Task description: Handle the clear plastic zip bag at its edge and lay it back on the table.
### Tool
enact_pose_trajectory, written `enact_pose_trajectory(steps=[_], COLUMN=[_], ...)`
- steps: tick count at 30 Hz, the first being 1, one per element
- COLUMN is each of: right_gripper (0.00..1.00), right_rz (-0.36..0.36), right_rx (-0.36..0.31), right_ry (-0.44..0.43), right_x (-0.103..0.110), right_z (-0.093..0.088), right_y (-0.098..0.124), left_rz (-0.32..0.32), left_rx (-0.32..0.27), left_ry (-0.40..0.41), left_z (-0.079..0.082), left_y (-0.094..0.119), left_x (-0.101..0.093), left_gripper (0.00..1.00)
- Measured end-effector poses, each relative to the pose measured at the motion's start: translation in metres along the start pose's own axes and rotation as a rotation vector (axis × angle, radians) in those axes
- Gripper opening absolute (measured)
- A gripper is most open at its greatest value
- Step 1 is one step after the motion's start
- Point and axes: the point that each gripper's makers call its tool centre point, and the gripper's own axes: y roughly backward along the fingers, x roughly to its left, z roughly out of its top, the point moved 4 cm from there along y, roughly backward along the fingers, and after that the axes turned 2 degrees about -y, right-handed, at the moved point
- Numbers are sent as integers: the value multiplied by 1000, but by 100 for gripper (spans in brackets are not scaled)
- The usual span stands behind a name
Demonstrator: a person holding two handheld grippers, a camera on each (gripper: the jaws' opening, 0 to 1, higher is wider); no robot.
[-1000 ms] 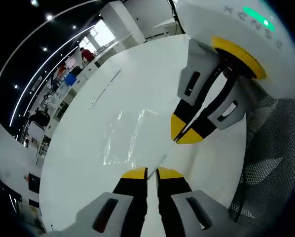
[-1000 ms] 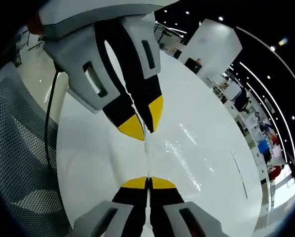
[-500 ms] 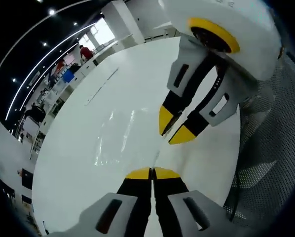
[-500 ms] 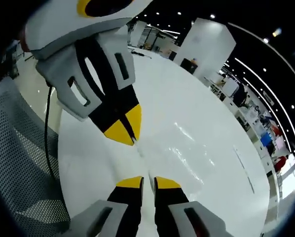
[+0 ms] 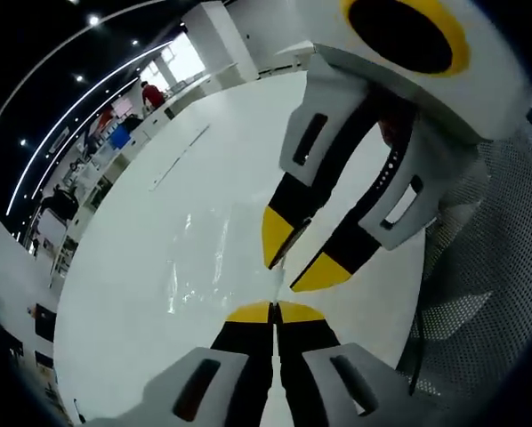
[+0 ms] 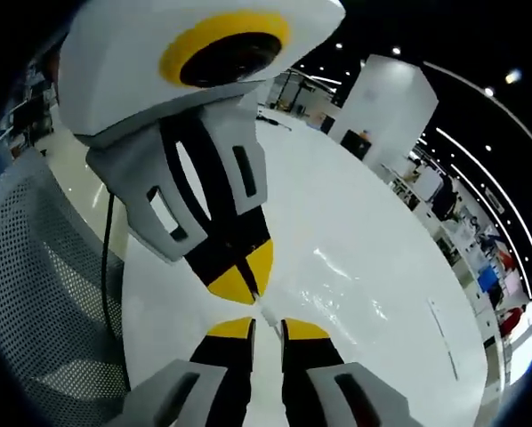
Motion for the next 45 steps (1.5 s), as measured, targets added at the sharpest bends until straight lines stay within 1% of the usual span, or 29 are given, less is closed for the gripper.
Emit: enact_pose_trajectory(steps=[4,7,12,15,20,36,45], right_gripper=[6,5,2,2,1,0,0], right_rz=[-1,1,23,33,39,47,52], right_rx=[-1,7,24,24,29,47,42], right_ry=[38,84,146,157,182,183,183], right_x=[1,4,11,13,15,17,17], right_z=[3,4,2,3,5,3,4], right_y=[1,1,0,0,-1,-1,-2], left_rz=[-3,-12,-57,-66,-73,-68,-61], left_rx=[-1,3,13,15,13,26,27], left_ry=[-9,-33,-61,-66,-52,-10,1], left_z=[1,1,-1,-4,-5,-10,-9], left_y=[1,2,3,3,4,2,9], left_x=[-1,-3,-10,-10,-9,-9,-11], left_gripper=[0,0,0,0,0,0,0])
